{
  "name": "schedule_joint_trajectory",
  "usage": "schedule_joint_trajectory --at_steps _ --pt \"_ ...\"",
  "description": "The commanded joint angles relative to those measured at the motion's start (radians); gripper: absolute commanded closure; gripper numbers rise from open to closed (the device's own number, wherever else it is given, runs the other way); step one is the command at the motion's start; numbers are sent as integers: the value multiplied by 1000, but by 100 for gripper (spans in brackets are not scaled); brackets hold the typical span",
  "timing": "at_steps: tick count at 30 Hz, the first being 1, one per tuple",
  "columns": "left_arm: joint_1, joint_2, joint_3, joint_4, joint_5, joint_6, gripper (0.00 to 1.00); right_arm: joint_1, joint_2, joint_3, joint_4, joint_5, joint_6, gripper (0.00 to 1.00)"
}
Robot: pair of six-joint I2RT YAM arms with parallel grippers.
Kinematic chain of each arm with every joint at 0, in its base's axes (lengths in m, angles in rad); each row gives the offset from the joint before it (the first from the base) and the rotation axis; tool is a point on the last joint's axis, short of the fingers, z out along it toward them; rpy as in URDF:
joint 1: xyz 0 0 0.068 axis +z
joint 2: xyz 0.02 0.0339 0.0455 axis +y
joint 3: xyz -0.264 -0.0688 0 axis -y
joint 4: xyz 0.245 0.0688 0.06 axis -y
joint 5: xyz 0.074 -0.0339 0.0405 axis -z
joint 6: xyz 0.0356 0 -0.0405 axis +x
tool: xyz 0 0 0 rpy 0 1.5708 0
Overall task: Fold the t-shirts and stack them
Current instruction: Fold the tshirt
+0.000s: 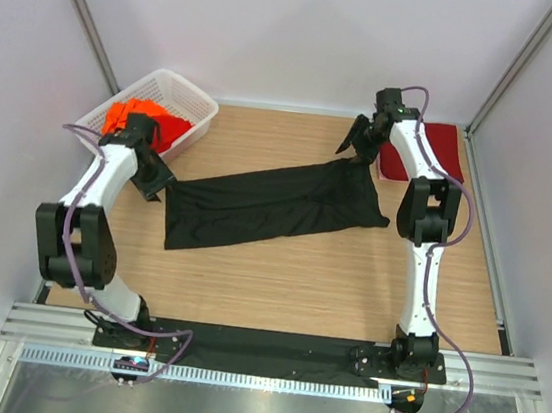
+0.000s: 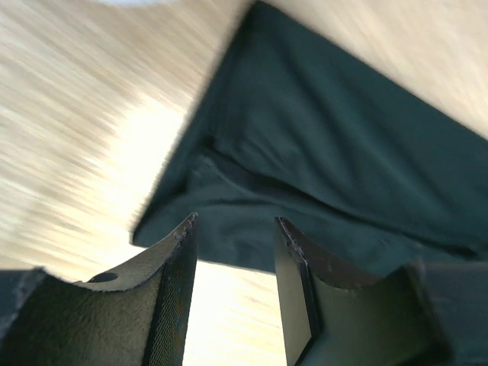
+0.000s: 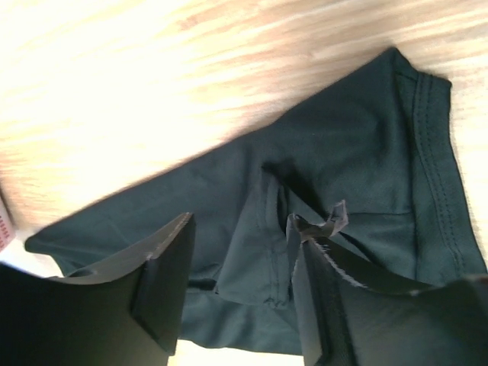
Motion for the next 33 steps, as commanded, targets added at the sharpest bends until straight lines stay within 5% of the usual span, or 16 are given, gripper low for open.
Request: schedule_joint_trajectory --at_steps 1,11,25,33 --pt "-12 -129 -86 100 130 36 55 -1 -109 -10 -46 10 -45 41" --pt "-115 -192 -312 269 330 29 58 29 -375 -548 187 -127 -14 40" --pt "-144 -165 -282 260 356 37 60 65 -352 -650 221 -88 6 62" --pt "-144 -137 -256 249 357 49 60 65 -321 -687 247 -82 1 62"
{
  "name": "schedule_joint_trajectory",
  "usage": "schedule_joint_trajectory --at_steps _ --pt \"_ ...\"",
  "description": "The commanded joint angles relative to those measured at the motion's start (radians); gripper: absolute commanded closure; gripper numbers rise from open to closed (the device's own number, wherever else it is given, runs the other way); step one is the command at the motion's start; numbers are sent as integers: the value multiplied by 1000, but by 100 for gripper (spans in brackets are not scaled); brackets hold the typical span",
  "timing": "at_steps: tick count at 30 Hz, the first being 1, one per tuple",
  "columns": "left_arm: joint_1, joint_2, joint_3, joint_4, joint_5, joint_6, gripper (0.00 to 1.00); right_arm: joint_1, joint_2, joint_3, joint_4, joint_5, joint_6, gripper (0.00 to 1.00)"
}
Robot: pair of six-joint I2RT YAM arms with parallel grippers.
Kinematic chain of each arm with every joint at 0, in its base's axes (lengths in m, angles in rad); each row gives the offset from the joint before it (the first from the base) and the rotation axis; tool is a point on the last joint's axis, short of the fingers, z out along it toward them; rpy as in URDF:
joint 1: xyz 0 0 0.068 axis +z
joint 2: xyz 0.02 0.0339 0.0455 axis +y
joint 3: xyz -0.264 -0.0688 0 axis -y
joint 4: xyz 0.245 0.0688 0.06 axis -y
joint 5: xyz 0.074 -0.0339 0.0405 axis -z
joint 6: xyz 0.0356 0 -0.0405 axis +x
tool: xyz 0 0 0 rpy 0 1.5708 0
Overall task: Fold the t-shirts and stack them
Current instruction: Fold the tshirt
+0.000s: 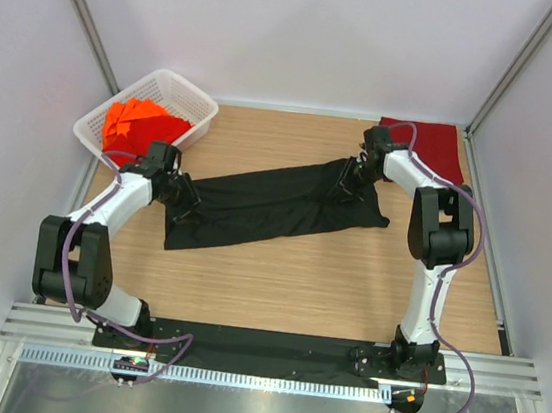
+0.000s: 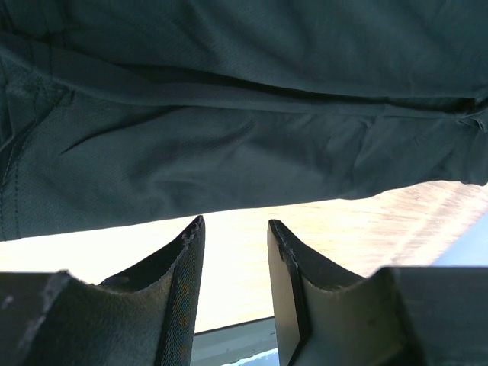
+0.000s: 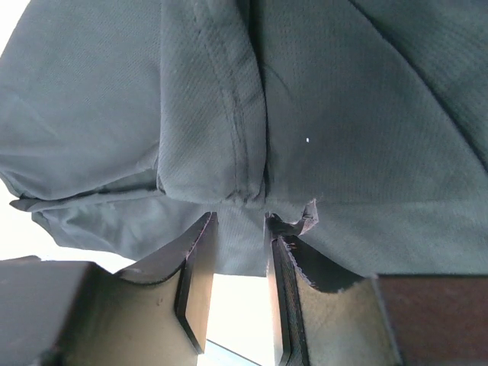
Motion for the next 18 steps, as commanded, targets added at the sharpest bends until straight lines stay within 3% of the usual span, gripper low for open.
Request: schedule_joint_trajectory --at_steps 1,12,15,16,18 --pt "-4 14 52 8 26 30 60 0 16 -1 47 3 5 62" --pt "-4 38 78 -10 28 49 60 0 71 40 59 0 15 64" --pt "-4 40 84 -13 28 53 60 -1 85 74 52 -6 20 75" --pt "-4 40 84 -15 28 56 60 0 86 83 52 -9 25 85" --pt "-4 41 85 -18 25 59 60 9 85 110 52 -15 35 93"
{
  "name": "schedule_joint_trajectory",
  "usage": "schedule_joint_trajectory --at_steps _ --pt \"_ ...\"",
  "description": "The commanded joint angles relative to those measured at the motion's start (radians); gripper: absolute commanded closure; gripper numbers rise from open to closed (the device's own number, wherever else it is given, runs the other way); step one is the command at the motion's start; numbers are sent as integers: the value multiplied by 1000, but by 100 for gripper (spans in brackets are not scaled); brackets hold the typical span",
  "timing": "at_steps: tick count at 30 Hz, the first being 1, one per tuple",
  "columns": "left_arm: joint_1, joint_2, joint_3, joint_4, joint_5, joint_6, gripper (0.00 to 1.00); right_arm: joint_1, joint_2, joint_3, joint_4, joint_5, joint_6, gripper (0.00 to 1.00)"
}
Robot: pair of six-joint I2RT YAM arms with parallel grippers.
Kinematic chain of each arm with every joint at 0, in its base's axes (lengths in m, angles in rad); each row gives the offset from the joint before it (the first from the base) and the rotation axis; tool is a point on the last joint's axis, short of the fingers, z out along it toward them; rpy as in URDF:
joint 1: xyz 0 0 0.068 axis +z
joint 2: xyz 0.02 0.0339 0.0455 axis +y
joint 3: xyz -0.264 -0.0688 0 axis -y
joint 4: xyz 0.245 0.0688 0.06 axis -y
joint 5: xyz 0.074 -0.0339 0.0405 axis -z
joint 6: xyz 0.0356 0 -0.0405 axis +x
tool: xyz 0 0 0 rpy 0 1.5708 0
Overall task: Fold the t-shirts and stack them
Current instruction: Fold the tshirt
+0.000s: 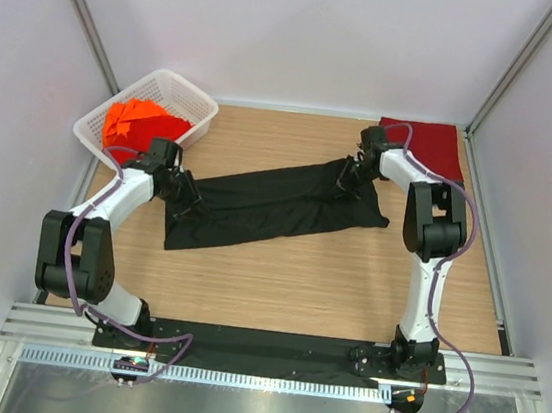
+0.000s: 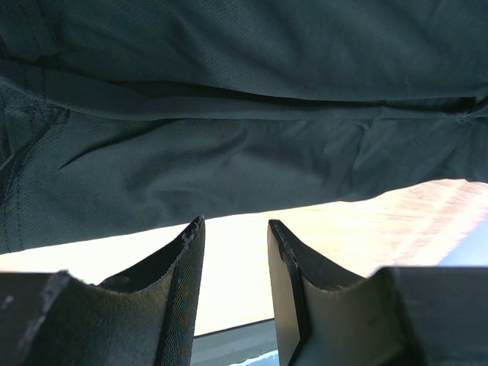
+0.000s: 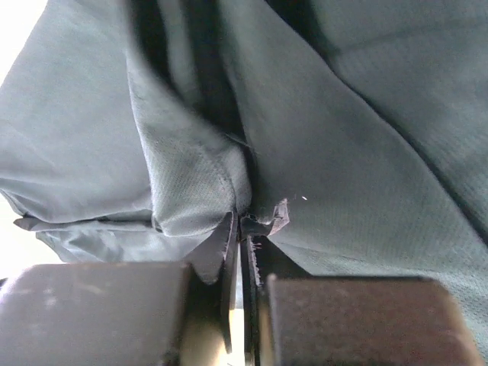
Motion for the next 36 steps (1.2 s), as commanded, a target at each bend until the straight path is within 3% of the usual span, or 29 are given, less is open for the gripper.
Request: schedule_joint_trajectory --at_steps 1,8,11,12,13,14,18,26,31,36 --pt "-2 2 42 -8 21 27 60 13 -1 77 12 -8 22 94" --pt "-4 12 54 -17 17 37 60 86 36 181 63 -59 85 98" --pt "-4 25 60 -17 22 37 60 135 115 350 113 -194 108 79" --pt "-2 29 61 -17 27 35 60 137 125 394 116 -213 110 64" --pt "-2 35 65 -17 31 35 60 134 123 437 113 -215 114 56" --pt "-4 37 69 -17 33 35 60 117 114 435 119 -218 114 53" --pt "-2 29 69 -20 24 44 60 79 -4 301 153 -144 85 47" --pt "-2 55 86 -24 45 64 60 51 -100 172 -214 185 -139 47" --pt "-5 89 68 -20 45 52 59 17 -226 -76 -182 368 -209 46" --pt "-8 98 46 -17 24 41 59 8 -274 -168 -148 456 -214 47"
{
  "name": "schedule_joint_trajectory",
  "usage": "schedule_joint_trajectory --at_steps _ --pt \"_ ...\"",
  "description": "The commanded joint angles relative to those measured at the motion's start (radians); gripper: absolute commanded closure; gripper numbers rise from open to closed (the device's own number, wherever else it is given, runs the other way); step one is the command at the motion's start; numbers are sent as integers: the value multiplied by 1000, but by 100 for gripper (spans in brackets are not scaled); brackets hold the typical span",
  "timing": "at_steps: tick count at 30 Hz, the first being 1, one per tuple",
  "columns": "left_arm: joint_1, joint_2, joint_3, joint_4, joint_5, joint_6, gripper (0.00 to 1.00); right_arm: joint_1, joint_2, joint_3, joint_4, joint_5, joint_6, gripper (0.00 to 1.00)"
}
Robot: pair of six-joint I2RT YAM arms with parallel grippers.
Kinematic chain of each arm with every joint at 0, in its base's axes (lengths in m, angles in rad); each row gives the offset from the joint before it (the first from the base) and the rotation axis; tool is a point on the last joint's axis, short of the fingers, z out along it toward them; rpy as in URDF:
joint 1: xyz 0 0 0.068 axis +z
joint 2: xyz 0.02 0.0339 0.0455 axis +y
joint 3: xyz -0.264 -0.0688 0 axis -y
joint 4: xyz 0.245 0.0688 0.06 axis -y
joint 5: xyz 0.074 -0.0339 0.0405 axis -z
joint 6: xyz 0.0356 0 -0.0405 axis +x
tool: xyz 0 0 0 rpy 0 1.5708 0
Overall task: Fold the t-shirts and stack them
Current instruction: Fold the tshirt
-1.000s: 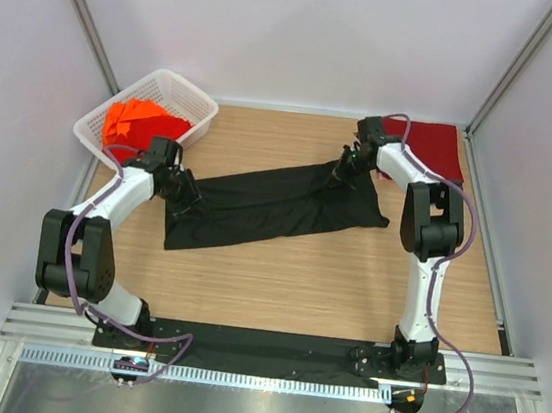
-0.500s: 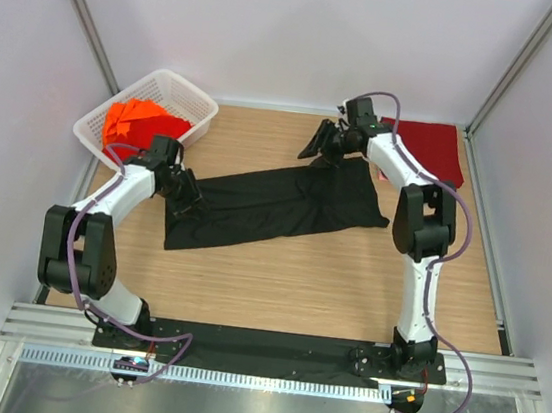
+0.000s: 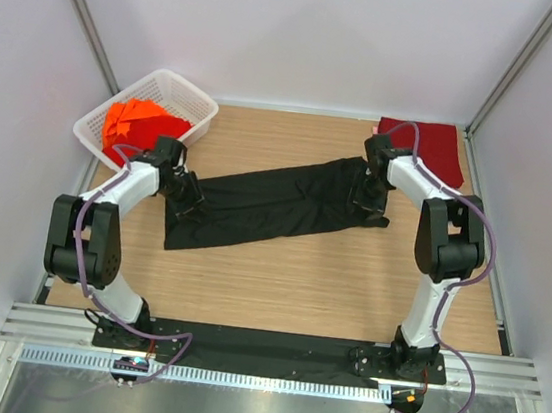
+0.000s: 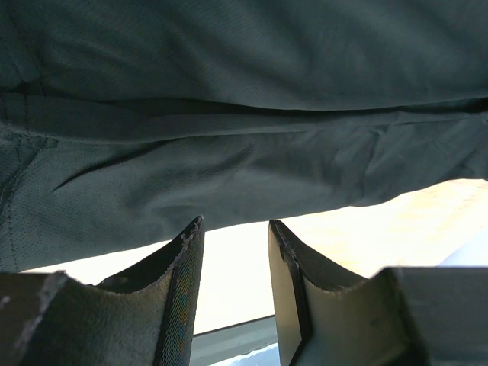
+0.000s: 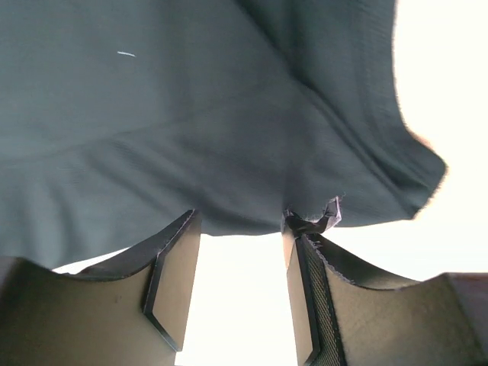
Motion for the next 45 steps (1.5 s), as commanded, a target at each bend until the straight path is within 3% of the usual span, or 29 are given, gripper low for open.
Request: schedule_joint_trajectory --at_steps 1,14,22,30,36,45 --pt "-8 -6 -10 6 -1 3 60 -7 -64 -38 49 127 -39 47" --pt "-26 -74 -38 -20 -48 6 59 -8 160 135 64 225 -33 46" --pt "-24 -114 49 -121 -195 70 51 45 87 196 21 231 -46 44" --pt "-73 38 126 -204 -304 101 49 125 79 339 -57 193 -34 40" --pt "-107 138 86 -135 -366 64 56 167 28 295 -46 152 -33 39" --pt "-142 236 -10 -111 -331 -23 56 174 -94 123 -25 156 -34 39"
